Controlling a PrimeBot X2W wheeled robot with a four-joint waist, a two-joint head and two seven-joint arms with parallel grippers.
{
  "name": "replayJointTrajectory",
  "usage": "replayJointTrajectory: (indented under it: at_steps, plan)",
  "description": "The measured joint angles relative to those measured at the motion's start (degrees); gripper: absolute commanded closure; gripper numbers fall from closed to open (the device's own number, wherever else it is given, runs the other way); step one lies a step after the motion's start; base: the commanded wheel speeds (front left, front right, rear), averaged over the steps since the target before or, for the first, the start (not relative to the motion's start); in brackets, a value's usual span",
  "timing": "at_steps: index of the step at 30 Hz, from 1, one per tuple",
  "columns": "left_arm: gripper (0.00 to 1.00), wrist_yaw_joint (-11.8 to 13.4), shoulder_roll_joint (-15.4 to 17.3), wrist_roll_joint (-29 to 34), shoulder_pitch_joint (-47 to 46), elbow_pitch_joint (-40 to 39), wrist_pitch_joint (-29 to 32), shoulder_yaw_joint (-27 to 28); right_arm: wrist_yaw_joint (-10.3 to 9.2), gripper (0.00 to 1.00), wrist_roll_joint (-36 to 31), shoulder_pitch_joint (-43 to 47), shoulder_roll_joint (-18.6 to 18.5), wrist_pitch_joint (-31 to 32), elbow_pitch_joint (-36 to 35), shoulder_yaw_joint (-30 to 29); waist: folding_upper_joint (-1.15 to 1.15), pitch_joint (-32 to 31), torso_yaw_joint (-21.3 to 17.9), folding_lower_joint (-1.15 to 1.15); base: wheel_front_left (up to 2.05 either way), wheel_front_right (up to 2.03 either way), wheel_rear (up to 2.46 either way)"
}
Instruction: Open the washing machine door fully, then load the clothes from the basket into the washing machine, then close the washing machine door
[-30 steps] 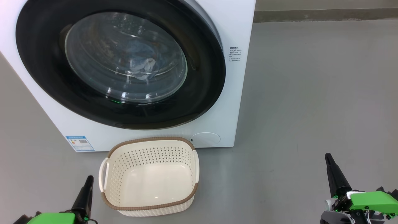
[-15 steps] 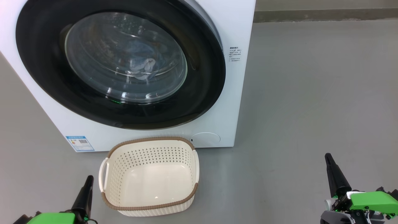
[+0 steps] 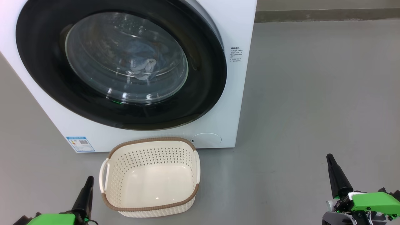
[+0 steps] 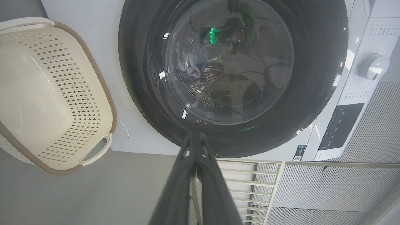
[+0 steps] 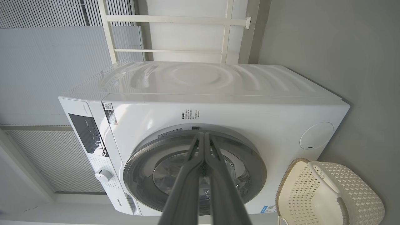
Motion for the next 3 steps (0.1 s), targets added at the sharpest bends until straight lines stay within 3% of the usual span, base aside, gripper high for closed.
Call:
replayJointTrajectory:
  at_steps: [3]
  plan:
    - [1.0,0.0,0.0,0.0,0.0,0.0,0.0,0.01,0.0,1.0,0.0,0.0,0.0,0.0,0.0,0.0,0.0,0.0,0.0,0.0,0.0,0.0,0.0]
